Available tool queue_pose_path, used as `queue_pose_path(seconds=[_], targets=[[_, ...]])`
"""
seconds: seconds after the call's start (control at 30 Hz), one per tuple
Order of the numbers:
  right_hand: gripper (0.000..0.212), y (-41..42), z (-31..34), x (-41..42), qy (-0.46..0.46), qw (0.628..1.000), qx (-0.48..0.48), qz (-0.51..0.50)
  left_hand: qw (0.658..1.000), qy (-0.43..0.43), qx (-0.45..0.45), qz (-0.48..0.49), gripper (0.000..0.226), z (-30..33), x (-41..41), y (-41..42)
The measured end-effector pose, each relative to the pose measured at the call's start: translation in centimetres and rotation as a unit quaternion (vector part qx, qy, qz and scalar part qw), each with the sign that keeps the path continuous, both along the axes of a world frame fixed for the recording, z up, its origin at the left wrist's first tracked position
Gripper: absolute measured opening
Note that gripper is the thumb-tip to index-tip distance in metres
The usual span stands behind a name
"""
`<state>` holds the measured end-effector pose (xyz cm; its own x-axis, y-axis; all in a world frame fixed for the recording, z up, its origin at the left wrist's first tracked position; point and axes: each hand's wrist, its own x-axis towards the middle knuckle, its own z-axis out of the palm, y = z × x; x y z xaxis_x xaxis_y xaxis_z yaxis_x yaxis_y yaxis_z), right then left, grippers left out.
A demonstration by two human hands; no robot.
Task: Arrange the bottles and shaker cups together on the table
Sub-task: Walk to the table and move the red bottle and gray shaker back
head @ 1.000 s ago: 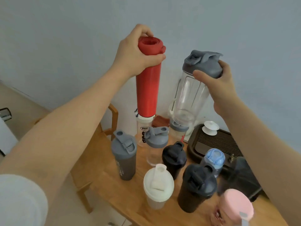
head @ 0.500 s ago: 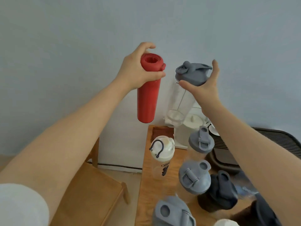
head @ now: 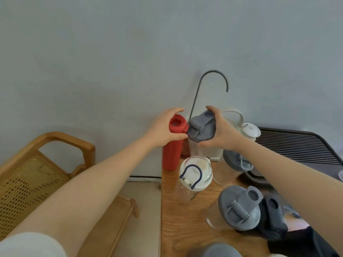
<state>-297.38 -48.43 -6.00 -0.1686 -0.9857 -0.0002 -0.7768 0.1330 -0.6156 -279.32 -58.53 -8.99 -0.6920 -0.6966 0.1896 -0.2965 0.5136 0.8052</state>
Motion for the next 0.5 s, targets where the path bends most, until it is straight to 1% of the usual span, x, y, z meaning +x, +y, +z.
queue_pose_path(seconds=[0.1, 0.17, 0.3, 0.37, 0.43, 0.5], targets=[[0.107, -0.1, -1.2, -0.4, -0.005, 0.999, 0.048, -0.01, 0.999, -0.018, 0.012, -0.026, 0.077, -1.9, 0.1, 0.3], [0.103, -0.1, -1.7, -0.5, 0.004, 0.996, 0.089, -0.011, 0.999, -0.017, 0.011, -0.046, 0.076, -2.7, 0.1, 0.4], [0.099, -0.1, -2.3, -1.1, 0.08, 0.981, 0.177, 0.022, 0.996, -0.022, 0.023, -0.082, 0.074, -3.0, -0.2, 0.3], [0.104, 0.0, -1.8, -1.5, 0.16, 0.964, 0.206, 0.05, 0.994, -0.035, 0.03, -0.099, 0.077, -2.9, -0.6, 0.3], [0.111, 0.0, -1.1, -1.9, 0.264, 0.933, 0.231, 0.084, 0.994, -0.034, 0.07, -0.074, 0.087, -3.1, -0.7, 0.3], [0.106, -0.2, -0.8, -1.9, 0.323, 0.904, 0.245, 0.136, 0.991, -0.024, 0.129, -0.041, 0.097, -3.7, -0.5, 0.3]])
